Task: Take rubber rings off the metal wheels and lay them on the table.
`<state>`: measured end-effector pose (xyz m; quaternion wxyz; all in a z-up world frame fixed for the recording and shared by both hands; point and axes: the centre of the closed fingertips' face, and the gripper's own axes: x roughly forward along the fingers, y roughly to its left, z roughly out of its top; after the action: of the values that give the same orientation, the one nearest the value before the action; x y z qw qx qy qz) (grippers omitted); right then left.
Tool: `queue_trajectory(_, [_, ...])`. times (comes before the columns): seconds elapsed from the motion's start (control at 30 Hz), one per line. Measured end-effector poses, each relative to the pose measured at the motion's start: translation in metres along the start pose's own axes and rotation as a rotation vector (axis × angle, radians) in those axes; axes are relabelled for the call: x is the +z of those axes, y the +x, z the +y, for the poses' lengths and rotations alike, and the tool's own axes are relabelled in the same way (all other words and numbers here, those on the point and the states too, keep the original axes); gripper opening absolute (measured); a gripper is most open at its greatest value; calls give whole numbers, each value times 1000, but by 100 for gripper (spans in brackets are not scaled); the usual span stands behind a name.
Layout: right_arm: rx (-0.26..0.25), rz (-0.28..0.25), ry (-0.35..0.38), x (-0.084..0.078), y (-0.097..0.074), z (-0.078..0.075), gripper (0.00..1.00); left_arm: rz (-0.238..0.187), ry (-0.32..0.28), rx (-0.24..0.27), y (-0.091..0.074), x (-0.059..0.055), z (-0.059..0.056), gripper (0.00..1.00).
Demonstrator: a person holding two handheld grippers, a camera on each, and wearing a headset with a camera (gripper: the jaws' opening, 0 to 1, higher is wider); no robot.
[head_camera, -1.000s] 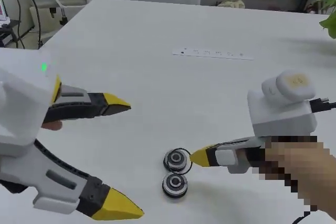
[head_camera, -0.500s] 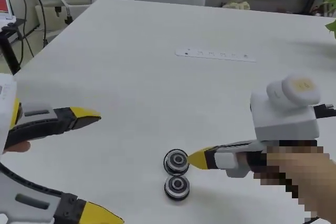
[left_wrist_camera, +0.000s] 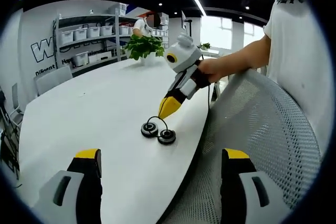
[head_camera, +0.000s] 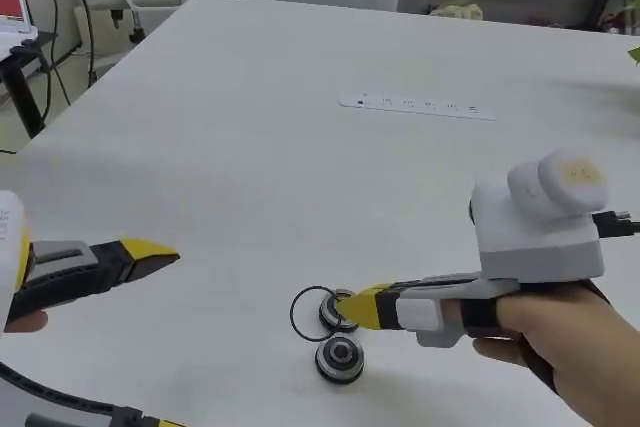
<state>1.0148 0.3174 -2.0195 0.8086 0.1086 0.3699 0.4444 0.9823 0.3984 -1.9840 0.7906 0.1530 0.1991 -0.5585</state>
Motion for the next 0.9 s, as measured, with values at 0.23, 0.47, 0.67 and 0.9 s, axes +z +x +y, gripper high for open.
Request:
queue_trajectory(0.23, [34,-6,-51,-4,11,8,0,19,-24,5,2,-7,1,92])
queue_trajectory(0.47, [60,-21,-137,-10,22,18,0,26,-39,3,3,-10,1,90])
queue_trajectory(0.67, [101,-6,-83,-18,31,26,0,21,-42,10,2,-9,2,86])
queue_trajectory(0.9, [96,37,-157,-33,44,27,0,7,-52,16,2,-8,4,86])
